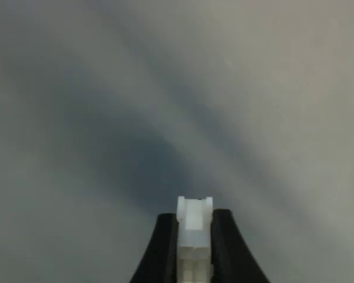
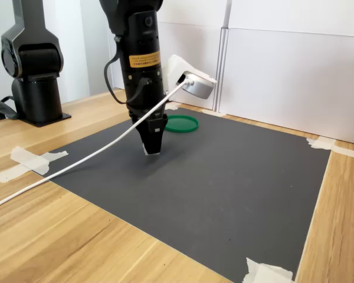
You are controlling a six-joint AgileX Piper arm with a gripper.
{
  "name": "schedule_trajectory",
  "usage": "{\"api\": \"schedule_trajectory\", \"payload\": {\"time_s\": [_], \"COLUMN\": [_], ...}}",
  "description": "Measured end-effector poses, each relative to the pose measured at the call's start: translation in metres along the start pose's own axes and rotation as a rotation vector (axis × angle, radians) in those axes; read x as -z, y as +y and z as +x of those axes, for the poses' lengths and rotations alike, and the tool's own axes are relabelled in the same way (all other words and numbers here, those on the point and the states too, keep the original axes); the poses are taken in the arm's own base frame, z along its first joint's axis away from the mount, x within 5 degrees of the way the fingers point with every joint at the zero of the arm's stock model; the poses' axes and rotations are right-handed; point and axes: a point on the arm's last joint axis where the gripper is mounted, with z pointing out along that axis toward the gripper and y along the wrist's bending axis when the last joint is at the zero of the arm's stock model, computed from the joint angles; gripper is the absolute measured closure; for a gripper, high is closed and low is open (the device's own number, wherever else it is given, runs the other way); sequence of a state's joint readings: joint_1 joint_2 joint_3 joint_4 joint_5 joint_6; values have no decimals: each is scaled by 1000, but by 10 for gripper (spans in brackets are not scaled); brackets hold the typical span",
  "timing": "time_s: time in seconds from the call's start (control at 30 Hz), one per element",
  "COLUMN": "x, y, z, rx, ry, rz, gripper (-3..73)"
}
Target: Grasp a white terminal and put it in the green lid.
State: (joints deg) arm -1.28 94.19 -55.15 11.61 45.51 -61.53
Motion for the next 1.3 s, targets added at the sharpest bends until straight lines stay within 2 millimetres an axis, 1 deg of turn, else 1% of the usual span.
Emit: {"api": "schedule_trajectory", "payload": {"time_s": [0.1,0.2,0.4,0.6,0.77,0.93,1.0,1.07,1.23,1.3], "x": [8,15,13,11,4,0,-2,-5,-5,-5], "y": [16,38,83,114,128,127,126,125,125,125], "z": [-17,-35,-67,-85,-91,-92,-92,-92,-92,-92], "rx": [68,155,329,416,456,467,472,480,468,444], "ry": [-28,-55,-70,-80,-56,-43,-35,-23,-23,-23], "rz": [0,-16,-55,-57,-69,-53,-47,-42,-38,-38], "gripper": [611,611,611,611,611,604,580,529,327,263]}}
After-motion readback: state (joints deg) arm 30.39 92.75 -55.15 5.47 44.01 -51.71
